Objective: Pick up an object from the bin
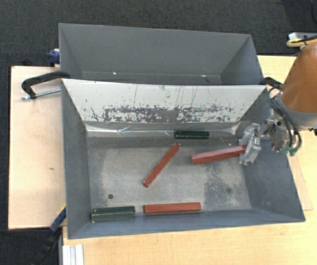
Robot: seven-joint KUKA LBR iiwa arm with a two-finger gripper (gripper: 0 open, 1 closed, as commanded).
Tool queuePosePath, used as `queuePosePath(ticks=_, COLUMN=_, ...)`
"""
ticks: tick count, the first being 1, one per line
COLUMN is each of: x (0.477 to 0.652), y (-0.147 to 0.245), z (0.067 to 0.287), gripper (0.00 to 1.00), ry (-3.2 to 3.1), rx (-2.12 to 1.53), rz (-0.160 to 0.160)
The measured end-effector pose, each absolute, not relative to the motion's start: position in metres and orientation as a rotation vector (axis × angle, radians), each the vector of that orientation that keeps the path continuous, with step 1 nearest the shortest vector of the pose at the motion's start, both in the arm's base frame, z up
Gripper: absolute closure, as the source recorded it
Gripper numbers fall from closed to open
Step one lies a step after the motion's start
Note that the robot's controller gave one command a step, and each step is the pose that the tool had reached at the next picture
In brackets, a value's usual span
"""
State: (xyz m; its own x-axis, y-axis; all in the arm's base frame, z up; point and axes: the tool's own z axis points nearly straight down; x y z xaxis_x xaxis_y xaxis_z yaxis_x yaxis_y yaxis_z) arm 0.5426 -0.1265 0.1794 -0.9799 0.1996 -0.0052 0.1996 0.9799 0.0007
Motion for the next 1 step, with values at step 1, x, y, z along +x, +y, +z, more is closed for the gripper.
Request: queuePosePath(ticks=1, x=0.5111, y=-0.1541, z=0.2408, gripper=1.0, ry=3.119, rx=0.325, rz=-0.001)
